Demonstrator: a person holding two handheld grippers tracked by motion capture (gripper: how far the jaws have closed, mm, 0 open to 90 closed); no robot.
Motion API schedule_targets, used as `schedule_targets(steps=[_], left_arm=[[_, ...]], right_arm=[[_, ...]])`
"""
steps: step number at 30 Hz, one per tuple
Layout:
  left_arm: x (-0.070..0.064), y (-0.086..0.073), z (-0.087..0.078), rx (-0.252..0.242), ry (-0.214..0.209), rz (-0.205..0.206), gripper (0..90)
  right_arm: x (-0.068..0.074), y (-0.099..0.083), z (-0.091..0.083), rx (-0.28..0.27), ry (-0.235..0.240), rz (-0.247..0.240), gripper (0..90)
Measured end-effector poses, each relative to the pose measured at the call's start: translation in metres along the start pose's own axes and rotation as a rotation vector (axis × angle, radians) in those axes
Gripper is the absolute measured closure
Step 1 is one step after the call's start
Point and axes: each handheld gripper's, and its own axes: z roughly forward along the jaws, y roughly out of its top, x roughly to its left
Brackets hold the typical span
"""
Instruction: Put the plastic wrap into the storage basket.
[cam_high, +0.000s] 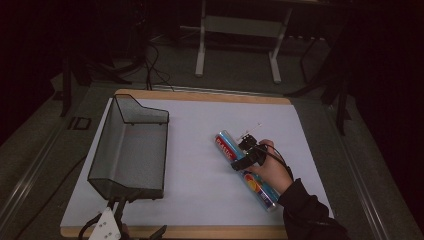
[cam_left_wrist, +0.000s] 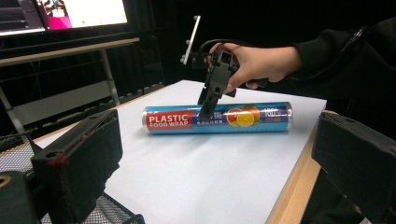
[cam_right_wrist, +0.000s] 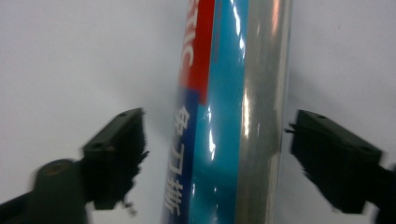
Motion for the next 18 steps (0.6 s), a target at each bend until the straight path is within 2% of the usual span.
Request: schedule_targets(steps=[6, 8, 11, 14, 15, 18], left_arm=[[0.0, 0.0, 0.0, 0.002, -0.003, 0.001, 2.8], [0.0, 0.0, 0.001, 0.003, -0.003, 0.002, 2.7], [0.0, 0.0, 0.0, 0.001, -0.001, 0.002, 2.8], [0.0, 0.0, 0.0, 0.002, -0.002, 0.001, 2.8], [0.0, 0.0, 0.0, 0.002, -0.002, 0.001, 2.8], [0.0, 0.0, 0.0, 0.001, -0.002, 0.002, 2.8]], right_arm=[[0.0, 0.001, 0.009, 0.102, 0.0, 0.014, 19.6], [0.0, 0.002, 0.013, 0.142, 0.002, 0.033, 20.8], [0.0, 0.003, 0.017, 0.18, -0.034, 0.025, 24.4], [0.001, 0.003, 0.023, 0.228, -0.033, 0.027, 24.7], [0.001, 0.003, 0.023, 0.228, -0.033, 0.027, 24.7], [0.0, 0.003, 0.028, 0.27, -0.035, 0.045, 28.6]])
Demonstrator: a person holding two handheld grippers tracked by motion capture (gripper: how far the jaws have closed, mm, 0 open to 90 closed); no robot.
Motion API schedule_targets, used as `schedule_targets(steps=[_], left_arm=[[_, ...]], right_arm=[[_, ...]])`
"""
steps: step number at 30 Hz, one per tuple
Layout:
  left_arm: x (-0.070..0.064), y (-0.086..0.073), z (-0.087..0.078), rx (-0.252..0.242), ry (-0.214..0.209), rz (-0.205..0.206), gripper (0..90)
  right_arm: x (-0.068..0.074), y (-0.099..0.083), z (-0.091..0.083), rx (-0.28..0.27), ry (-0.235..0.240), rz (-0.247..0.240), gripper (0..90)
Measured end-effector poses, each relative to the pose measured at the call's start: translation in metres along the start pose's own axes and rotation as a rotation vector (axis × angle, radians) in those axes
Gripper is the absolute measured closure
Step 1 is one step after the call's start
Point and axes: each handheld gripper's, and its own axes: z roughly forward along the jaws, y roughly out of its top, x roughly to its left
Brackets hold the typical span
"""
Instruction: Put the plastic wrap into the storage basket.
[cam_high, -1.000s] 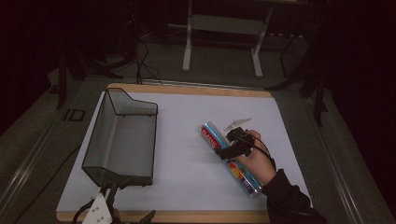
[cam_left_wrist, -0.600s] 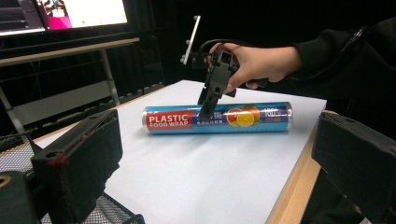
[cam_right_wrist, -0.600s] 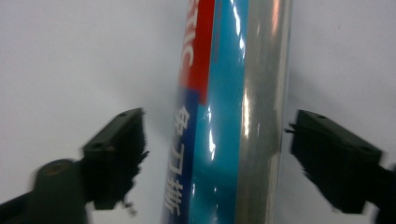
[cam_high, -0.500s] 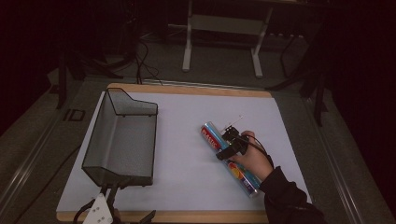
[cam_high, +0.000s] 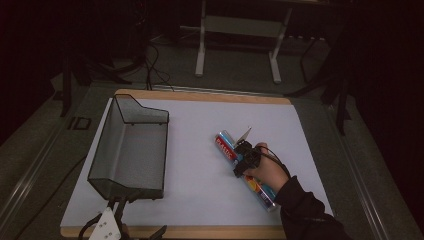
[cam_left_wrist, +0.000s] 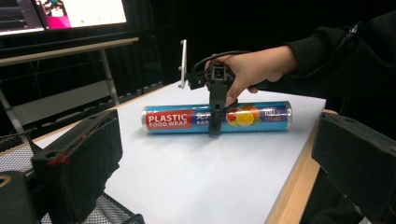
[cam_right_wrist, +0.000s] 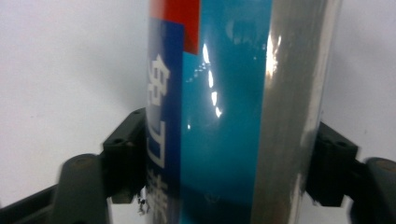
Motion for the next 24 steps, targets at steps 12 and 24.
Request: schedule_targets(steps=[12, 24], left_arm=[[0.0, 0.0, 0.001, 0.009, 0.005, 0.003, 2.8], [0.0, 0.0, 0.001, 0.013, 0.007, 0.008, 2.8]], right_arm=[[-0.002, 0.005, 0.001, 0.057, 0.003, 0.017, 31.3], [-0.009, 0.013, -0.033, -0.061, 0.073, 0.076, 31.4]])
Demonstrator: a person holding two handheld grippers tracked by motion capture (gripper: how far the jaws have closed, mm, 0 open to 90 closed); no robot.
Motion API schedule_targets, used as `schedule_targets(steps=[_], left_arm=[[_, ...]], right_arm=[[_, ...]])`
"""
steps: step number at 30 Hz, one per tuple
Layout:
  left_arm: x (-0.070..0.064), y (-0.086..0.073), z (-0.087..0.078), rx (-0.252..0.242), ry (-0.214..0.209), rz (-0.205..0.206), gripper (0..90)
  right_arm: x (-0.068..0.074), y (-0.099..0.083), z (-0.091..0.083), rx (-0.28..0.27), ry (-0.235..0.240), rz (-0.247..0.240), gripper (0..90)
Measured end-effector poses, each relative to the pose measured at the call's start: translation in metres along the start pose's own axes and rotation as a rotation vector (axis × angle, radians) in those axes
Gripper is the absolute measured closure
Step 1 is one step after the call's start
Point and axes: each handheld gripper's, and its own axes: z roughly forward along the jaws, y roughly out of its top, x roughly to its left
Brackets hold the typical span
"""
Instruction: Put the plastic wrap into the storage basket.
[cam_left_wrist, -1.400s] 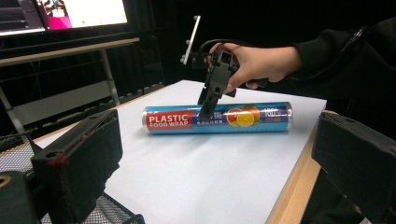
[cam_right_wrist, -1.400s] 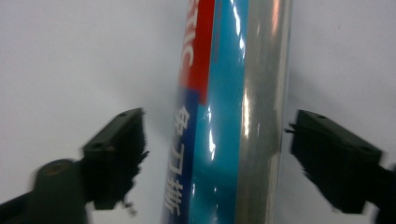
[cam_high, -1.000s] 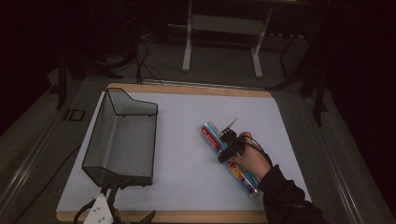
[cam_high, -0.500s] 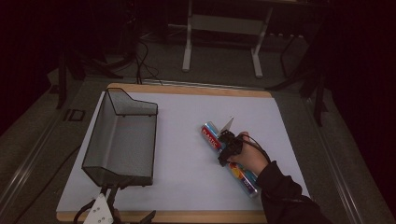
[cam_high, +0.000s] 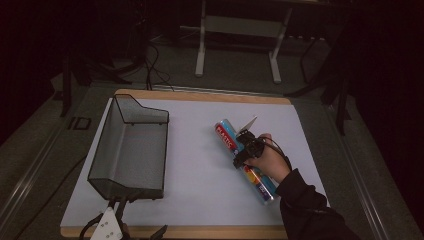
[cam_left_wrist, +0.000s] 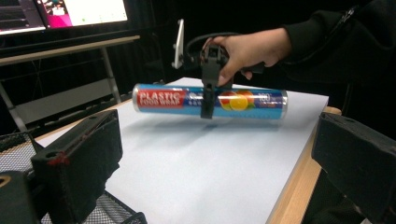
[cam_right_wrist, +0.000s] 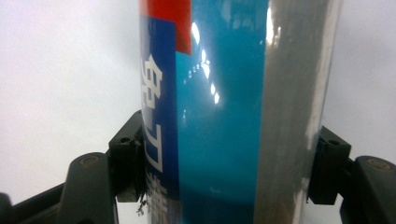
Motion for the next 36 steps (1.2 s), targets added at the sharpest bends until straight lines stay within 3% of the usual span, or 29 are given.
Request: schedule_targets(steps=[2, 9, 12, 22, 29, 36], left_arm=[[0.0, 0.0, 0.0, 0.0, 0.0, 0.0, 2.8], [0.0, 0.0, 0.0, 0.0, 0.002, 0.001, 2.8], [0.0, 0.0, 0.0, -0.001, 0.003, -0.001, 2.8], [0.0, 0.0, 0.0, -0.001, 0.001, -0.002, 2.8], [0.0, 0.0, -0.001, -0.005, 0.004, -0.005, 2.8], [-0.001, 0.0, -0.002, -0.013, 0.004, 0.0, 2.8]], right_arm=[[0.0, 0.001, -0.003, -0.005, 0.004, 0.003, 31.4], [0.013, 0.013, -0.033, -0.118, -0.005, -0.005, 31.4], [0.018, 0.017, -0.041, -0.153, 0.033, -0.003, 31.4], [0.044, 0.04, -0.062, -0.222, 0.066, -0.024, 31.4], [0.064, 0.056, -0.08, -0.327, 0.121, -0.033, 31.4], [0.083, 0.074, -0.094, -0.395, 0.159, -0.033, 31.4]])
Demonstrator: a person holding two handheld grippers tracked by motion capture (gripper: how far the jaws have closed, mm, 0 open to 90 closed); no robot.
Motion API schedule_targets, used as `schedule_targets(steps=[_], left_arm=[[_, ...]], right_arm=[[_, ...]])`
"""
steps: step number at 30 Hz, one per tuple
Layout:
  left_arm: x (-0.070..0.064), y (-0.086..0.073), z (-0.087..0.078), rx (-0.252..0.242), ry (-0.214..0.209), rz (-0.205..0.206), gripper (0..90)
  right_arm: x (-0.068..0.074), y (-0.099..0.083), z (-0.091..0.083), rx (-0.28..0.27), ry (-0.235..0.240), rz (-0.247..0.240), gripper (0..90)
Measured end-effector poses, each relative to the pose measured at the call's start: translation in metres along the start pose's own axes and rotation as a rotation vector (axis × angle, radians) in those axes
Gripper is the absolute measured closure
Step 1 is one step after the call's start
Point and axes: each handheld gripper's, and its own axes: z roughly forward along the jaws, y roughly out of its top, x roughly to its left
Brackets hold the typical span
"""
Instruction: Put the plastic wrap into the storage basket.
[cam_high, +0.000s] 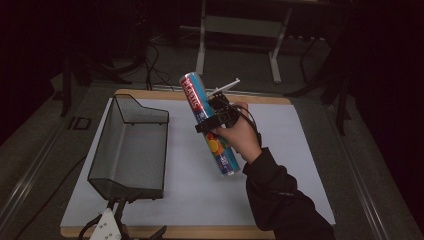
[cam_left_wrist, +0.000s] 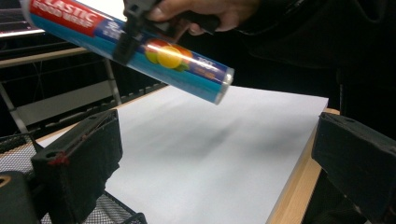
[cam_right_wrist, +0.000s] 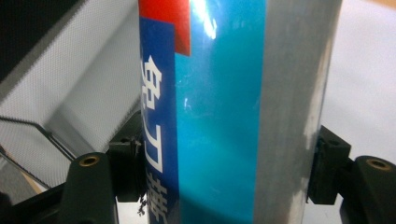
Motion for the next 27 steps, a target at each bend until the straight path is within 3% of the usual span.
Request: schedule_targets(steps=[8, 15, 19, 27], left_arm=[[0.0, 0.0, 0.0, -0.005, 0.007, 0.0, 2.8], [-0.001, 0.0, -0.001, -0.008, 0.006, 0.005, 2.8], [-0.001, 0.0, -0.001, -0.012, 0.009, 0.001, 2.8], [-0.003, 0.0, -0.002, -0.021, 0.02, 0.011, 2.8]], right_arm=[[0.02, 0.018, 0.005, -0.049, 0.018, 0.0, 31.4], [0.043, 0.033, 0.011, -0.118, 0.077, 0.005, 31.4], [0.06, 0.042, 0.018, -0.181, 0.12, 0.035, 31.4], [0.088, 0.054, 0.035, -0.26, 0.134, 0.082, 31.4]])
